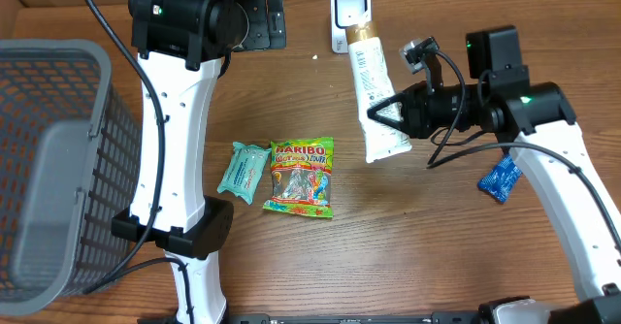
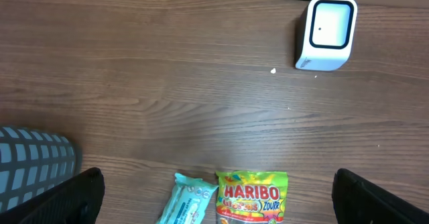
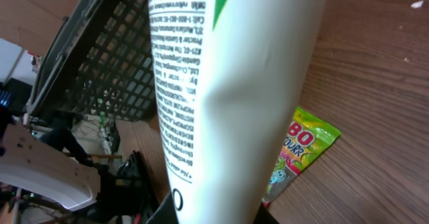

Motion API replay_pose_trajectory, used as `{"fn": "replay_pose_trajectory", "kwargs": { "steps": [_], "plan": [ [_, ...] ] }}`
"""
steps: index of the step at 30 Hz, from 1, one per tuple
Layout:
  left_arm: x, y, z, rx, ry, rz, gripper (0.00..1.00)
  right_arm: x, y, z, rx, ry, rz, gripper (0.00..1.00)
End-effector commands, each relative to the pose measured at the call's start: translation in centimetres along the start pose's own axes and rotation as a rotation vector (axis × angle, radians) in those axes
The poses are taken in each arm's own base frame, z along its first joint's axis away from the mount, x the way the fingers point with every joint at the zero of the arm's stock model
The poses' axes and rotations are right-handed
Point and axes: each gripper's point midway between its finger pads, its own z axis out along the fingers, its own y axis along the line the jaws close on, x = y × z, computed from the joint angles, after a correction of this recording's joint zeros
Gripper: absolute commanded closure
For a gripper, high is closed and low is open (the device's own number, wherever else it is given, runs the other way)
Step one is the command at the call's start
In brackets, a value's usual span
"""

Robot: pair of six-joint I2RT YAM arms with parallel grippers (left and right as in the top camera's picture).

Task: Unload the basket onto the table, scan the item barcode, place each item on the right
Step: 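Lift the Pantene tube upright with the right gripper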

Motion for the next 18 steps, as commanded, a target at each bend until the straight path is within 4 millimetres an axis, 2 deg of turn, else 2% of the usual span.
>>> {"fn": "replay_pose_trajectory", "kwargs": {
  "steps": [1,8,10,13,18],
  "plan": [
    [0.2,-0.3,0.5,0.002,0.013,-0.012,0.00,-1.3,2.7,-1.4,-0.044,-0.049,-0.098,0.96],
    [0.2,-0.3,0.5,0.002,0.013,-0.012,0.00,-1.8,2.5,-1.4,-0.035,-0.065,-0.116,0.96],
    [0.2,-0.3,0.5,0.002,0.013,-0.012,0.00,-2.5,1.4,-1.4,0.029,-0.086,-0.080,0.96],
    [0.2,-0.3,0.5,0.002,0.014,-0.012,0.00,-3.9,-1.7,-2.0,0.211,-0.149,0.044,0.96],
    [0.2,-0.3,0.5,0.002,0.014,-0.012,0.00,-5.9,-3.0,-3.1,0.349,-0.195,0.032,0.96]
  ]
}}
